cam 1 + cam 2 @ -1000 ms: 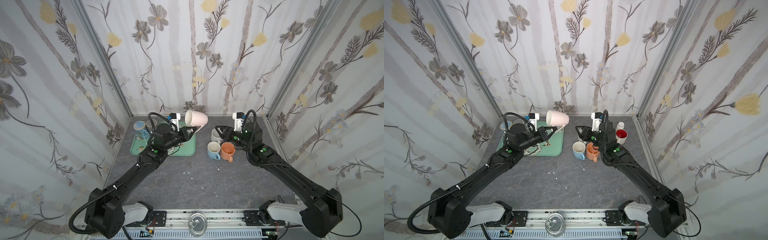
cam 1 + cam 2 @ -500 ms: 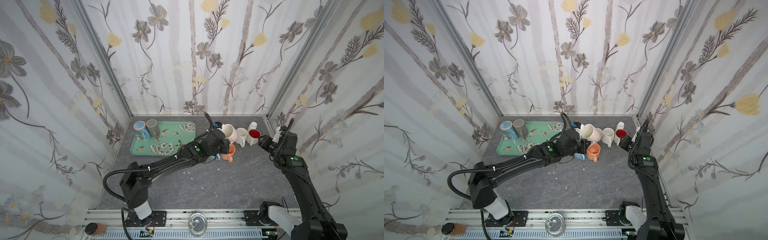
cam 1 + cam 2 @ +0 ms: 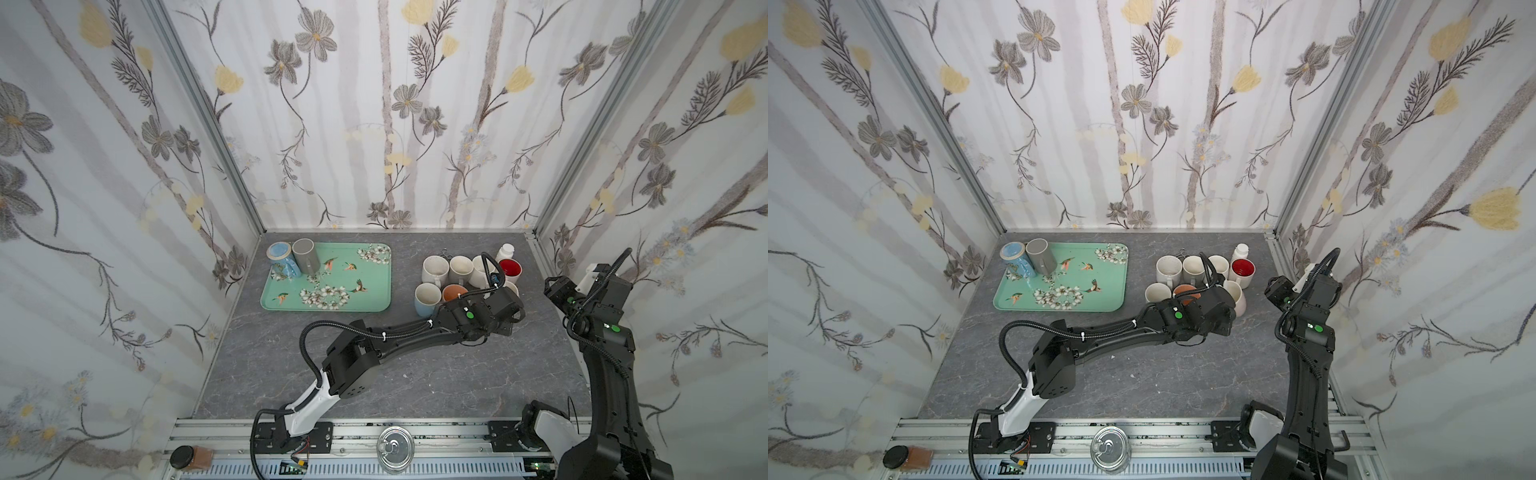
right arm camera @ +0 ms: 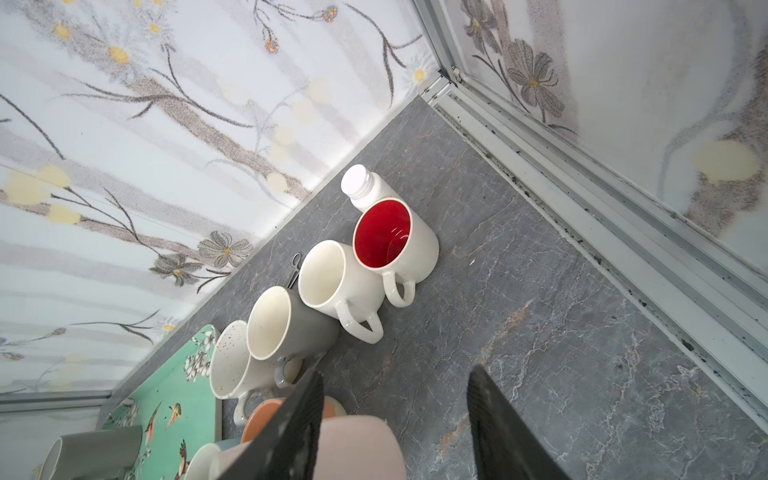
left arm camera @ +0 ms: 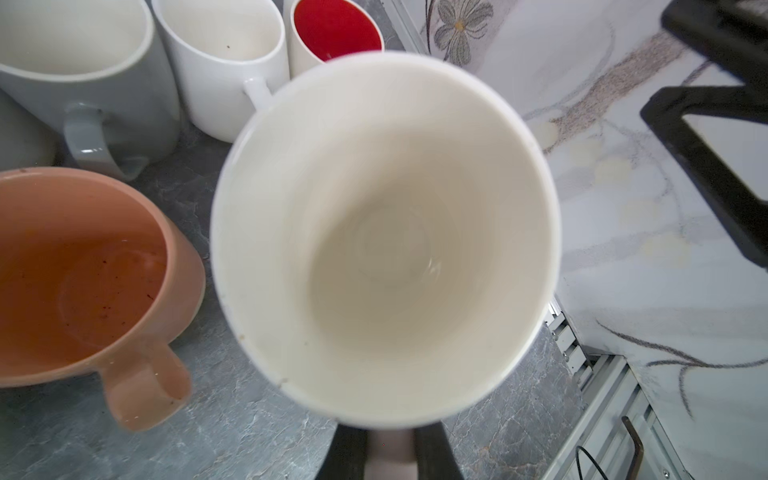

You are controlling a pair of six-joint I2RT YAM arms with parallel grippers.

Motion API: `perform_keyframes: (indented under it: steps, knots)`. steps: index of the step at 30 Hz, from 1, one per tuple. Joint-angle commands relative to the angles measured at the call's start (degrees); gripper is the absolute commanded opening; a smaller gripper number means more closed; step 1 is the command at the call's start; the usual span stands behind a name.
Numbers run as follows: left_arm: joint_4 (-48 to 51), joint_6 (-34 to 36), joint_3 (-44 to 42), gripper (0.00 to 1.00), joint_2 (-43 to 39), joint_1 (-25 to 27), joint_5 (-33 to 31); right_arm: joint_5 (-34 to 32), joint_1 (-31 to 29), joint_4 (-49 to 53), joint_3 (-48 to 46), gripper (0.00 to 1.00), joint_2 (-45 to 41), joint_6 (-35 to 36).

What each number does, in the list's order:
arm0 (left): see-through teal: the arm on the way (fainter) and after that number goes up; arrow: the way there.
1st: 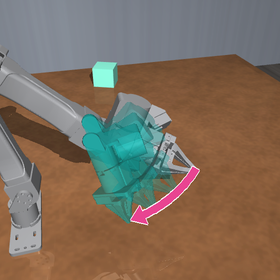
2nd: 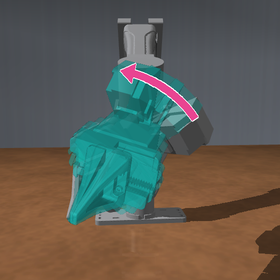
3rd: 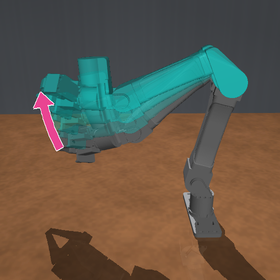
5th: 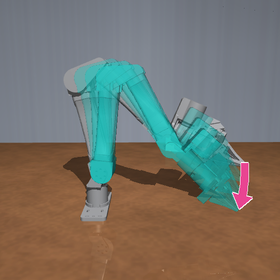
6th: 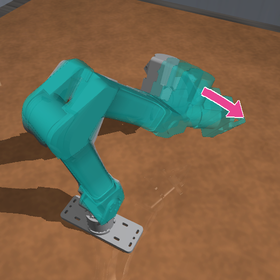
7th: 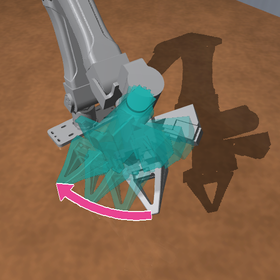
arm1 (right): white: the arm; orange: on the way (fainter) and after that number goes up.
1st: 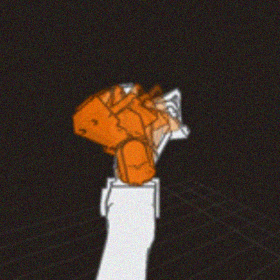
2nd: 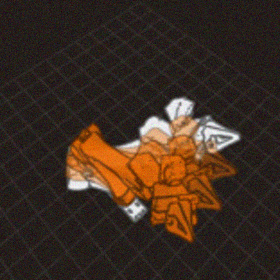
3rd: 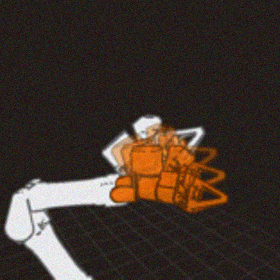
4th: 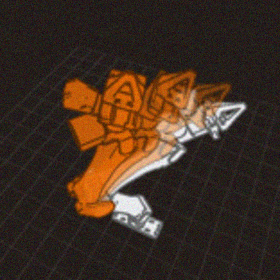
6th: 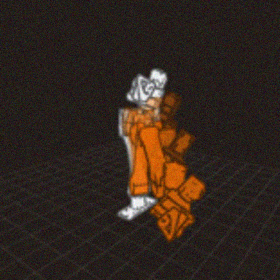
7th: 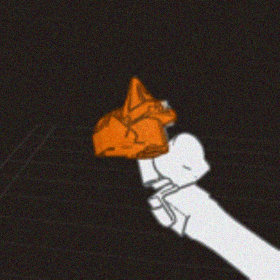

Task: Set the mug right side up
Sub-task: 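Carry the pink mug with the left gripper and lower it beside the orange mug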

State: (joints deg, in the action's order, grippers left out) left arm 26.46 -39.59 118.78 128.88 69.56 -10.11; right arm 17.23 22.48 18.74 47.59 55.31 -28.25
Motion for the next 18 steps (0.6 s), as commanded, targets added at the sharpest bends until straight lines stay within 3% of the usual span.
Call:
perform_keyframes:
  steps: [1, 9, 18]
  knots:
    - [4.3, -2.2, 4.5, 0.00, 2.9, 0.0, -5.9, 0.1, 0.2, -2.7, -1.8, 0.56, -1.4, -1.1]
    - [15.2, -3.2, 16.9, 0.00, 12.1, 0.4, -9.4, 1.3, 0.2, -3.9, -2.3, 0.55, -1.3, -1.8]
    - [19.3, -2.9, 18.3, 0.00, 14.5, 0.3, -12.7, 2.6, 0.1, -5.2, -3.3, 0.55, -2.0, -2.8]
